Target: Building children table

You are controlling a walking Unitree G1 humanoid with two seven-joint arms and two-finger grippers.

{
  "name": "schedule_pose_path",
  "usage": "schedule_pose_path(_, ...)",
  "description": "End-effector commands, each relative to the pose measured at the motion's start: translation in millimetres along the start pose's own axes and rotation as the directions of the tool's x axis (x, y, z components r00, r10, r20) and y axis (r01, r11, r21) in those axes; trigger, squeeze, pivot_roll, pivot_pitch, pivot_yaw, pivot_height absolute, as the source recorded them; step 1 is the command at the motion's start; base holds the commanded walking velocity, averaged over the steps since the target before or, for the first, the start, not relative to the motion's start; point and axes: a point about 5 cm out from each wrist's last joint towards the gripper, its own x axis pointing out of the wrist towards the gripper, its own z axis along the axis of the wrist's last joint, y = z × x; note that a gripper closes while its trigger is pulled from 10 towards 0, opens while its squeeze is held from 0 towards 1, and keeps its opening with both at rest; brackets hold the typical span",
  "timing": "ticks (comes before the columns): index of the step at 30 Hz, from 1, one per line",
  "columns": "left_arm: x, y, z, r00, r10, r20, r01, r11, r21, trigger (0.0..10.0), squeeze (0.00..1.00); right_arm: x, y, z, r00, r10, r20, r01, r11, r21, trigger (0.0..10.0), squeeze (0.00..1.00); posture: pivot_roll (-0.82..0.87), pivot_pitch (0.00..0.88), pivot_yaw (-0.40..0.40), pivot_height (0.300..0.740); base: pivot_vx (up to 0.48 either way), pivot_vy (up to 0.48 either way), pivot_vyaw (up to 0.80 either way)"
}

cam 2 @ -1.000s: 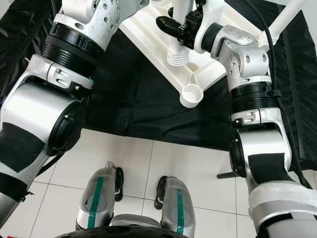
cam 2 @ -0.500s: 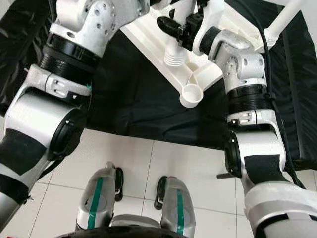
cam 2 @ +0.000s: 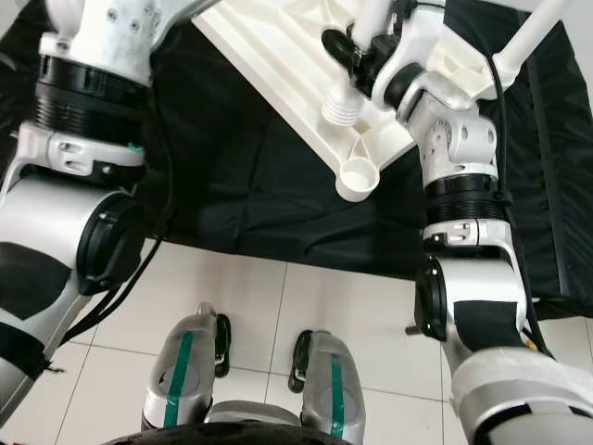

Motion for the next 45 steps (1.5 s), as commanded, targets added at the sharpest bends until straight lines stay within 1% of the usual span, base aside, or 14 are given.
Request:
schedule_pose_path(1,-5.5,1.3,-8.9,0.996,-0.088,-0.009,0.089,0.994,0.059,10.0,0.00,-5.5,-4.4,7.4,0.998,-0.040,0.048,0.039,0.999,0.025,10.0,0.00,0.06,0.000,-0.044,0.740,0.000,0.000,0.00)
schedule_pose_path(9,-32.2,40.4,-37.0,0.989,0.144,-0.039,-0.140,0.985,0.106,10.0,0.00,-19.0,-12.4,13.2,0.971,-0.169,0.171,0.151,0.982,0.110,10.0,0.00,0.05,0.000,-0.041,0.740,0.000,0.000,0.00)
schedule_pose_path(15,-37.5,46.9,-46.0,0.980,0.188,-0.066,-0.176,0.971,0.160,10.0,0.00,-22.3,-11.2,19.6,0.956,-0.172,0.239,0.152,0.983,0.098,10.0,0.00,0.06,0.000,-0.047,0.740,0.000,0.000,0.00)
schedule_pose_path(16,-41.2,50.2,-56.1,0.972,0.221,-0.079,-0.199,0.955,0.219,10.0,0.00,-23.6,-7.0,23.8,0.942,-0.183,0.281,0.156,0.981,0.115,10.0,0.00,0.06,0.013,-0.052,0.740,0.000,0.000,0.00)
schedule_pose_path(19,-43.1,51.4,-62.4,0.969,0.228,-0.092,-0.201,0.952,0.232,10.0,0.00,-23.6,-3.7,23.4,0.943,-0.175,0.283,0.131,0.977,0.166,10.0,0.00,0.06,0.011,-0.052,0.740,0.000,0.000,0.00)
schedule_pose_path(20,-45.9,52.7,-73.6,0.965,0.234,-0.118,-0.200,0.949,0.246,10.0,0.00,-24.8,5.2,24.6,0.939,-0.144,0.314,0.082,0.976,0.203,10.0,0.00,0.06,0.009,-0.052,0.740,0.000,0.000,0.00)
schedule_pose_path(23,-46.7,53.0,-77.8,0.964,0.238,-0.121,-0.202,0.946,0.253,10.0,0.00,-25.9,10.9,25.5,0.935,-0.124,0.331,0.068,0.982,0.175,10.0,0.00,0.06,0.009,-0.052,0.740,0.000,0.000,0.00)
schedule_pose_path(25,-47.6,49.3,-83.8,0.969,0.205,-0.137,-0.161,0.948,0.275,10.0,0.00,-27.2,17.2,25.0,0.937,-0.082,0.340,0.039,0.991,0.131,10.0,0.00,0.06,0.015,-0.049,0.740,0.000,0.000,0.00)
schedule_pose_path(27,-49.8,44.7,-94.5,0.973,0.157,-0.169,-0.089,0.931,0.355,10.0,0.00,-30.9,19.6,27.2,0.929,-0.067,0.364,0.021,0.992,0.128,10.0,0.00,0.05,0.016,-0.048,0.740,0.000,0.000,0.00)
schedule_pose_path(29,-49.8,44.7,-94.5,0.973,0.157,-0.169,-0.089,0.931,0.355,10.0,0.00,-30.9,19.6,27.2,0.929,-0.067,0.364,0.021,0.992,0.128,10.0,0.00,0.05,0.016,-0.048,0.740,0.000,0.000,0.00)
schedule_pose_path(33,-56.1,38.7,-133.6,0.949,0.098,-0.300,0.068,0.865,0.497,10.0,0.00,-42.1,11.9,31.4,0.907,-0.120,0.404,0.059,0.985,0.161,10.0,0.00,0.05,0.017,-0.047,0.740,0.000,0.000,0.00)
schedule_pose_path(35,-57.5,38.5,-140.6,0.941,0.096,-0.324,0.095,0.845,0.526,10.0,0.00,-44.6,9.7,32.6,0.902,-0.133,0.411,0.072,0.984,0.161,10.0,0.00,0.05,0.017,-0.047,0.740,0.000,0.000,0.00)
schedule_pose_path(38,-60.2,39.5,-152.4,0.925,0.093,-0.368,0.132,0.830,0.541,10.0,0.00,-49.3,4.8,35.3,0.888,-0.163,0.429,0.096,0.980,0.175,10.0,0.00,0.05,0.028,-0.040,0.740,0.000,0.000,0.00)
schedule_pose_path(45,-61.0,38.0,-156.3,0.916,0.047,-0.398,0.177,0.844,0.507,10.0,0.00,-53.3,0.9,40.1,0.875,-0.190,0.446,0.119,0.976,0.184,10.0,0.00,0.05,0.055,-0.033,0.740,0.000,0.000,0.00)
